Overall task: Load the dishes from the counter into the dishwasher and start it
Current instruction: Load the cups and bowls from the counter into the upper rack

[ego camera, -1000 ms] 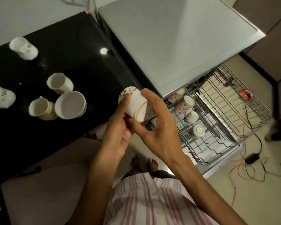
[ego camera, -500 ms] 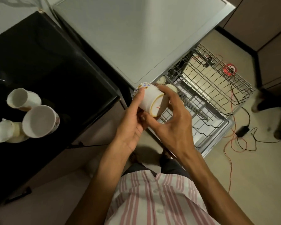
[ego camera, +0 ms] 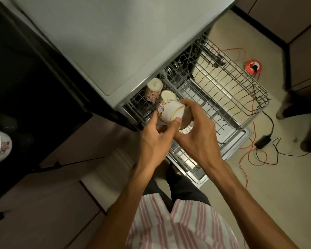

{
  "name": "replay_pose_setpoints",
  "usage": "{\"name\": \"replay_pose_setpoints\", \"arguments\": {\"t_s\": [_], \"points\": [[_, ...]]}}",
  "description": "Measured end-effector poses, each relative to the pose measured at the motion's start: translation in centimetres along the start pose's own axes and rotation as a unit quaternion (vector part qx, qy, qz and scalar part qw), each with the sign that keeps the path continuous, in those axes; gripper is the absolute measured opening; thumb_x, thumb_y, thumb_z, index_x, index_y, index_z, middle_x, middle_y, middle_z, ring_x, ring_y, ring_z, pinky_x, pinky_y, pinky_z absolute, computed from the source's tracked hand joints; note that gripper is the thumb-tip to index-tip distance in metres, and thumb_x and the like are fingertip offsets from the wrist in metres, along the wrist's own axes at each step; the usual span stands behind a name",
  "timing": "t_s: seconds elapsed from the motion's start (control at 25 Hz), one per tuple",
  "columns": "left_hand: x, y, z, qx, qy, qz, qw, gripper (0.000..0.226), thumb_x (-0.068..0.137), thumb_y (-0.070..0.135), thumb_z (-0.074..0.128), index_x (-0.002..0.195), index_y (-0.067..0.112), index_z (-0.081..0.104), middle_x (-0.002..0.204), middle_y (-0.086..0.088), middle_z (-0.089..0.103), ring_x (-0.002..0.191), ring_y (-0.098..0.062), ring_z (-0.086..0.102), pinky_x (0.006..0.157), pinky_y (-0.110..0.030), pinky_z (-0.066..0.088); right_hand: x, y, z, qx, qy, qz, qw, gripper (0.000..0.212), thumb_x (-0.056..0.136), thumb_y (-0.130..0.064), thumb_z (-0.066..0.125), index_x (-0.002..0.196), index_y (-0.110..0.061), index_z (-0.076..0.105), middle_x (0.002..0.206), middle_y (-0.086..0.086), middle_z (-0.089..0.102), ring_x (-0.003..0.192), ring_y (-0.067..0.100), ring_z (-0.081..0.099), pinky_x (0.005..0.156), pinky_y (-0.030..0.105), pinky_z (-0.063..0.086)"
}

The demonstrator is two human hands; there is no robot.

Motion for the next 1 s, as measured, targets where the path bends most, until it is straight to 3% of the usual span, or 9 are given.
{"name": "replay_pose_setpoints", "arguments": {"t_s": [0.08, 0.2, 0.36, 0.44, 0.56, 0.68, 0.8, 0.92, 1.0], "points": [[1.3, 0.4, 1.2, 0.050, 0.034, 0.004, 0.998, 0.073, 0.087, 0.049, 0.065, 0.150, 0.034, 0.032, 0.119, 0.012, 0.059, 0.094, 0.012, 0.052, 0.063, 0.006, 0.037, 1.2, 1.7, 0.0, -0.022, -0.013, -0.004, 1.000, 0.064, 0.077, -0.030, 0.081, 0.131, -0.009, 0.053, 0.120, 0.007, 0.063, 0.104, 0.019, 0.060, 0.086, 0.027, 0.050], [4.2, 0.4, 2.4, 0.108, 0.051, 0.045, 0.992, 0.064, 0.087, 0.050, 0.064, 0.145, 0.038, 0.040, 0.103, 0.012, 0.066, 0.088, 0.011, 0.057, 0.064, 0.005, 0.037, 3.2, 4.2, 0.4, -0.035, -0.014, 0.001, 0.999, 0.067, 0.078, -0.032, 0.081, 0.133, -0.008, 0.052, 0.124, 0.008, 0.062, 0.109, 0.022, 0.061, 0.090, 0.038, 0.053], [9.0, -0.8, 3.9, 0.087, 0.023, 0.046, 0.995, 0.048, 0.088, 0.046, 0.065, 0.135, 0.038, 0.055, 0.082, 0.032, 0.053, 0.080, 0.029, 0.050, 0.067, 0.005, 0.038, 6.1, 7.9, 1.5, -0.037, -0.004, 0.006, 0.999, 0.068, 0.077, -0.035, 0.082, 0.133, -0.012, 0.050, 0.124, 0.004, 0.063, 0.110, 0.018, 0.060, 0.089, 0.030, 0.051], [12.2, -1.9, 4.6, 0.084, 0.004, 0.052, 0.995, 0.045, 0.090, 0.047, 0.064, 0.133, 0.037, 0.057, 0.083, 0.033, 0.057, 0.085, 0.023, 0.056, 0.079, -0.004, 0.047, 8.3, 10.2, 2.6, -0.040, -0.011, 0.012, 0.999, 0.067, 0.077, -0.035, 0.081, 0.132, -0.012, 0.051, 0.120, 0.004, 0.064, 0.104, 0.015, 0.059, 0.087, 0.032, 0.053], [18.2, -3.0, 5.3, 0.093, -0.009, 0.063, 0.994, 0.050, 0.088, 0.055, 0.061, 0.134, 0.035, 0.056, 0.103, 0.013, 0.070, 0.097, -0.005, 0.067, 0.088, -0.034, 0.056, 13.2, 13.6, 4.5, -0.044, -0.029, 0.012, 0.999, 0.065, 0.079, -0.037, 0.079, 0.132, -0.010, 0.052, 0.116, 0.005, 0.066, 0.097, 0.014, 0.061, 0.081, 0.026, 0.053], [25.4, -3.1, 5.3, 0.133, -0.009, 0.083, 0.988, 0.025, 0.090, 0.048, 0.062, 0.113, 0.038, 0.068, 0.097, 0.014, 0.069, 0.093, -0.004, 0.066, 0.086, -0.035, 0.056, 19.1, 16.5, 6.6, -0.053, -0.050, 0.000, 0.997, 0.069, 0.079, -0.035, 0.078, 0.135, -0.008, 0.050, 0.121, 0.008, 0.065, 0.098, 0.015, 0.062, 0.081, 0.020, 0.055], [31.3, -3.3, 5.2, 0.147, -0.004, 0.107, 0.983, 0.014, 0.094, 0.031, 0.061, 0.099, 0.026, 0.073, 0.078, 0.017, 0.065, 0.066, 0.014, 0.060, 0.069, -0.014, 0.051, 24.0, 19.0, 9.5, -0.080, -0.081, -0.014, 0.993, 0.067, 0.080, -0.035, 0.077, 0.135, -0.008, 0.049, 0.114, 0.005, 0.066, 0.091, 0.006, 0.056, 0.069, 0.004, 0.047], [35.5, -4.4, 4.5, 0.216, -0.007, 0.105, 0.971, 0.022, 0.094, 0.023, 0.061, 0.108, 0.010, 0.072, 0.080, 0.006, 0.063, 0.048, 0.019, 0.050, 0.048, -0.002, 0.038, 26.6, 20.7, 12.5, -0.095, -0.113, -0.019, 0.989, 0.063, 0.082, -0.036, 0.076, 0.132, -0.007, 0.052, 0.101, 0.001, 0.064, 0.090, 0.011, 0.060, 0.072, 0.017, 0.051], [37.5, -4.8, 4.0, 0.245, -0.012, 0.103, 0.964, 0.023, 0.093, 0.022, 0.062, 0.112, 0.011, 0.070, 0.090, 0.003, 0.063, 0.055, 0.015, 0.054, 0.049, -0.001, 0.036, 27.4, 21.5, 13.9, -0.106, -0.120, -0.024, 0.987, 0.058, 0.082, -0.034, 0.075, 0.128, -0.007, 0.055, 0.111, 0.004, 0.066, 0.099, 0.015, 0.063, 0.071, 0.018, 0.050]]}}
Point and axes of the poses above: each hand's wrist, its own x-axis towards the middle knuckle, its own z-axis out of the palm, y = z × x, the point moved 2 cm from there along x, towards the middle knuckle
